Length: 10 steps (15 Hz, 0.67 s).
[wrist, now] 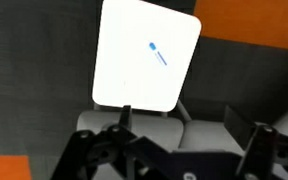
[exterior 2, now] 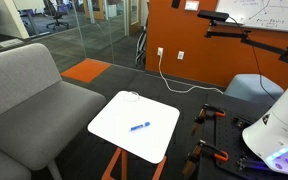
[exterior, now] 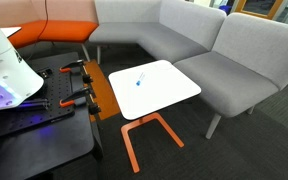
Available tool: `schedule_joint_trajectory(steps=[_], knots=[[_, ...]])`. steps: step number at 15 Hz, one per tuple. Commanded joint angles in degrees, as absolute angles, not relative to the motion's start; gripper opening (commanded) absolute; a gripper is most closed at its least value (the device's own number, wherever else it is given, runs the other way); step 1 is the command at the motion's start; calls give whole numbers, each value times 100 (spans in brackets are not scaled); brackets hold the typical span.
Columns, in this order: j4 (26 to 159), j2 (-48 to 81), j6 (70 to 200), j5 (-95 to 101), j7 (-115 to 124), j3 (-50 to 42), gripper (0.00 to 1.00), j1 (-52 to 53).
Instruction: Move the marker on the table to the right
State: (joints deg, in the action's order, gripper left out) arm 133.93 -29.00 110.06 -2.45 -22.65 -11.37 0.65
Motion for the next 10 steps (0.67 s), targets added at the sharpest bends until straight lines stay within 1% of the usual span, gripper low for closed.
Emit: schedule_joint_trajectory(steps=[1, 8, 9, 10], knots=[[14246, -3108, 11744, -72, -2238, -718, 100, 108], [16002, -3072, 13647, -240, -2136, -269, 100, 526], [16180, -3012, 13909, -326, -2110, -270, 100, 609], [15931, -2640, 14083, -424, -2095, -285, 100, 716]])
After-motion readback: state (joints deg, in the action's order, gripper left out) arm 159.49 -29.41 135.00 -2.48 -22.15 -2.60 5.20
